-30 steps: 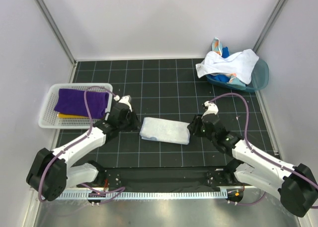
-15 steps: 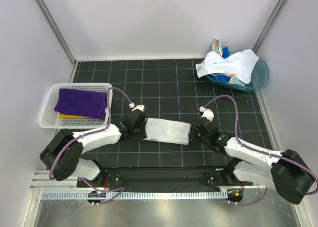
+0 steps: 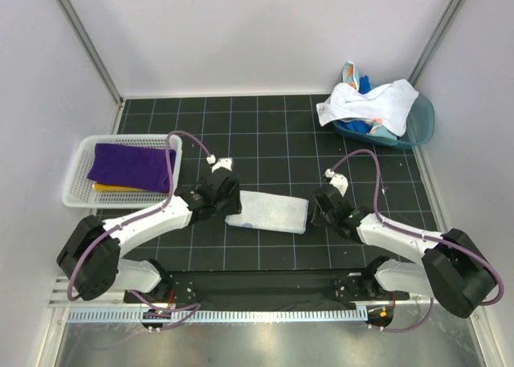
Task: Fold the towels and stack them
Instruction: Fold the towel, then neatly place the folded towel into the bin
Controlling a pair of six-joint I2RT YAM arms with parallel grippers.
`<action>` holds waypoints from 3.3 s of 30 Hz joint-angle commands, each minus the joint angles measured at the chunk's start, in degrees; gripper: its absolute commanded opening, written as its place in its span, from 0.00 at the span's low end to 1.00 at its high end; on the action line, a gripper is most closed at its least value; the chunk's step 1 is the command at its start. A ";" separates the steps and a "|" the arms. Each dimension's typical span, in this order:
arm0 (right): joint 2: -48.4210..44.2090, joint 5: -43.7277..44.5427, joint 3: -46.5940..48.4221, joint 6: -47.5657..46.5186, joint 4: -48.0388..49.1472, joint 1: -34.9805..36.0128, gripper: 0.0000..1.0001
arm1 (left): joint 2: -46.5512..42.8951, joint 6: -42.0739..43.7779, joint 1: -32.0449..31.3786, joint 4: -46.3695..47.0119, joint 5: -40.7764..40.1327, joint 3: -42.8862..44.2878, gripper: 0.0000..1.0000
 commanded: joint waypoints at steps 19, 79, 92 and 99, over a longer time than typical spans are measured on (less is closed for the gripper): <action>-5.59 -5.00 7.74 -2.22 -3.99 0.73 0.27 | 5.90 5.83 14.15 3.27 18.39 1.80 0.73; 12.34 -4.47 18.47 -13.03 1.28 2.85 0.33 | 1.87 17.25 18.09 -32.95 -37.16 26.06 0.00; 16.46 -5.70 13.81 -15.05 7.61 0.04 0.33 | -2.53 37.29 32.51 -9.93 -34.70 22.63 0.00; 18.06 -6.49 13.28 -15.14 8.31 0.04 0.32 | -2.09 39.14 38.93 -2.71 -29.25 20.96 0.00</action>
